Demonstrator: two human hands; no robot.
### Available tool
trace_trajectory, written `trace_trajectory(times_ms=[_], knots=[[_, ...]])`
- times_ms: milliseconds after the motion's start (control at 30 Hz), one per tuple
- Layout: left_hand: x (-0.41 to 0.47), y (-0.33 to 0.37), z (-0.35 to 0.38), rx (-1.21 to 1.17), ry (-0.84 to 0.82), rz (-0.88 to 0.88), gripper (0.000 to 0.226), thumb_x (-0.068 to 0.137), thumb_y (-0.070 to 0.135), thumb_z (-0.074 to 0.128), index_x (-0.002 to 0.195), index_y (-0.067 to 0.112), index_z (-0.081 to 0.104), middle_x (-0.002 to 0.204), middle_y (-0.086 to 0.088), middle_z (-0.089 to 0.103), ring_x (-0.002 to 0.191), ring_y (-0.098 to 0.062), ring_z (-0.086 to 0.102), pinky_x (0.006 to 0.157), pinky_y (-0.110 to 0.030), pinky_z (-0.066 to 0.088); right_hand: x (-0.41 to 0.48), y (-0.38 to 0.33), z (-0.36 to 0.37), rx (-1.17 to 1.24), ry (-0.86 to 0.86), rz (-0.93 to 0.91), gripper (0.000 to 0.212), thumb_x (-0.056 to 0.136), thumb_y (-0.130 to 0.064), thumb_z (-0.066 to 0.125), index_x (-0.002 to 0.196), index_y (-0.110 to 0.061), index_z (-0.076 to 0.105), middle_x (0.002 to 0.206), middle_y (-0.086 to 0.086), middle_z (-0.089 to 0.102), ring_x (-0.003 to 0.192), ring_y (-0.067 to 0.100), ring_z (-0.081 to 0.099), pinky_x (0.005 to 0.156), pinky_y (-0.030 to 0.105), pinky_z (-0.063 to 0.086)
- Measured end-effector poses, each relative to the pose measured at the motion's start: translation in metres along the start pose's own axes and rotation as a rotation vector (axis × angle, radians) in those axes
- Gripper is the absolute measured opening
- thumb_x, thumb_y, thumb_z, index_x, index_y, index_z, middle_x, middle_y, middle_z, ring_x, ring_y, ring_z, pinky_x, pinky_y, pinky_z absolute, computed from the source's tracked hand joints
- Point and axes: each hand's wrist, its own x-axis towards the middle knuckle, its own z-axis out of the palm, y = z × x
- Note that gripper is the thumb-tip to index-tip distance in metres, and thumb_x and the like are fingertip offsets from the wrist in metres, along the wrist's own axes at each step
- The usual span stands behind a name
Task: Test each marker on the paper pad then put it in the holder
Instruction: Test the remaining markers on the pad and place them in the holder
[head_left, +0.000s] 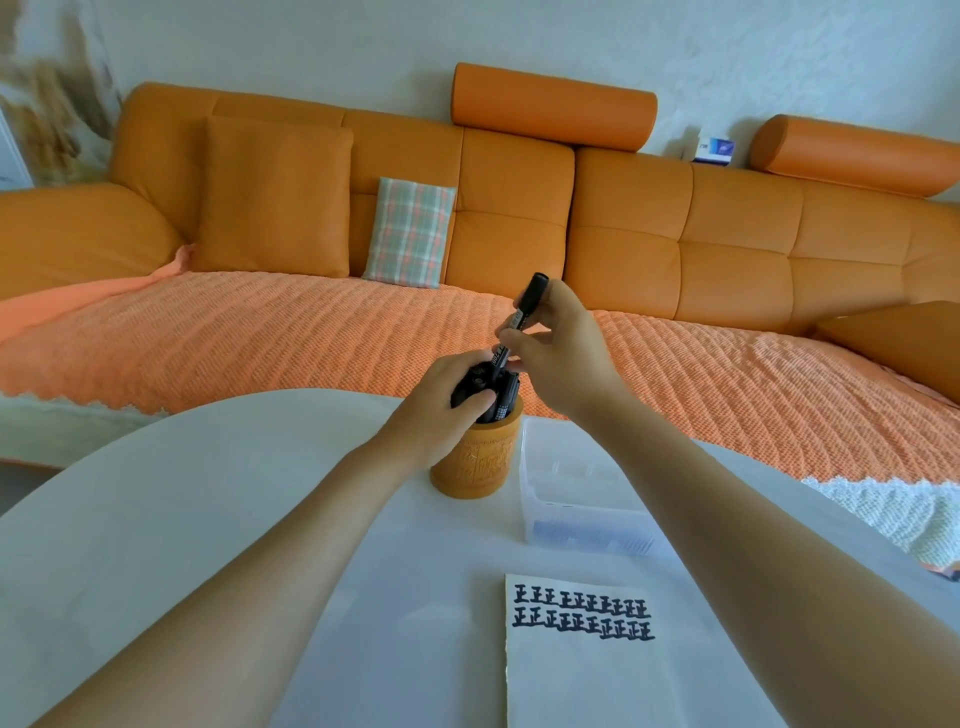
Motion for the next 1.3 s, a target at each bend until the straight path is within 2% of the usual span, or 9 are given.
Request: trace_trajectory(times_ms=[233,367,533,633,833,900,1033,1133,1300], knots=[[-0.003,-0.002,0.008,-0.096,-0.011,-0.041,0.064,0.102,0.031,0.047,0.155,0.033,0.012,0.156,0.010,0.020,0.136,-0.003,0.025,0.107,-0.024,0.026,-0.003,0.004,0.004,-0.171,-0.104,0.031,0.021,0.086,-0.010,0.068,0.097,-0.023,0.056,0.093,0.000,0.072,0.090,0.017,0.069,0.080,0.041,0.059],[-0.005,-0.002,0.001,-0.090,-0.030,-0.043,0.068,0.094,0.027,0.062,0.151,0.029,0.025,0.147,0.013,0.035,0.134,-0.005,0.034,0.113,-0.031,0.031,0.004,0.003,0.006,-0.329,-0.169,0.102,0.020,0.085,-0.015,0.071,0.102,-0.018,0.062,0.097,0.002,0.071,0.092,0.022,0.068,0.075,0.038,0.058],[-0.005,-0.004,-0.008,-0.031,-0.065,-0.005,0.060,0.089,0.028,0.067,0.138,0.039,0.035,0.138,0.016,0.040,0.125,-0.002,0.040,0.104,-0.029,0.034,0.002,-0.003,0.007,-0.327,-0.222,-0.076,0.071,0.088,-0.011,0.069,0.147,-0.030,0.034,0.138,-0.004,0.051,0.110,0.015,0.059,0.079,0.023,0.053],[-0.001,-0.009,-0.008,-0.021,-0.069,-0.005,0.070,0.087,0.030,0.069,0.146,0.034,0.031,0.145,0.009,0.041,0.131,-0.007,0.039,0.107,-0.030,0.034,0.003,-0.001,0.009,-0.370,-0.226,-0.104,0.036,0.105,-0.024,0.041,0.140,-0.027,0.049,0.138,-0.003,0.059,0.125,0.019,0.056,0.101,0.034,0.047],[0.001,-0.011,-0.007,-0.053,-0.067,0.012,0.078,0.087,0.025,0.073,0.150,0.032,0.028,0.149,0.010,0.040,0.136,-0.004,0.035,0.108,-0.022,0.032,-0.010,0.015,0.025,-0.498,-0.236,-0.043,0.032,0.107,-0.026,0.029,0.120,-0.028,0.058,0.106,-0.003,0.066,0.096,0.020,0.060,0.098,0.049,0.045],[0.001,-0.009,-0.007,-0.013,-0.057,0.010,0.076,0.087,0.027,0.072,0.149,0.030,0.029,0.147,0.008,0.040,0.135,-0.007,0.037,0.112,-0.031,0.034,-0.008,0.011,0.022,-0.438,-0.299,0.001,0.036,0.107,-0.031,0.028,0.134,-0.033,0.052,0.122,-0.002,0.063,0.110,0.022,0.059,0.100,0.041,0.044],[-0.011,-0.006,-0.002,0.192,0.153,0.021,0.076,0.083,0.031,0.075,0.145,0.018,0.034,0.142,0.000,0.034,0.131,-0.013,0.034,0.108,-0.027,0.031,-0.017,0.010,0.008,-0.152,-0.284,0.158,0.050,0.106,-0.039,0.032,0.155,-0.034,0.021,0.153,0.004,0.041,0.136,0.025,0.044,0.103,0.036,0.038],[-0.027,0.001,0.003,0.284,0.474,0.255,0.038,0.081,0.020,0.073,0.112,0.010,0.053,0.106,0.002,0.045,0.097,-0.014,0.046,0.084,-0.017,0.041,-0.023,0.022,-0.019,-0.319,-0.190,0.260,0.034,0.102,-0.022,0.036,0.126,-0.024,0.059,0.123,0.003,0.064,0.105,0.027,0.065,0.080,0.037,0.051],[-0.050,0.028,0.026,0.280,0.236,0.405,0.004,0.087,0.017,0.063,0.087,0.017,0.059,0.084,0.008,0.054,0.078,-0.012,0.054,0.067,-0.033,0.048,-0.039,0.048,-0.041,-0.891,-0.866,0.514,0.033,0.099,-0.013,0.045,0.119,-0.021,0.070,0.120,0.000,0.072,0.100,0.018,0.070,0.097,0.033,0.050]])
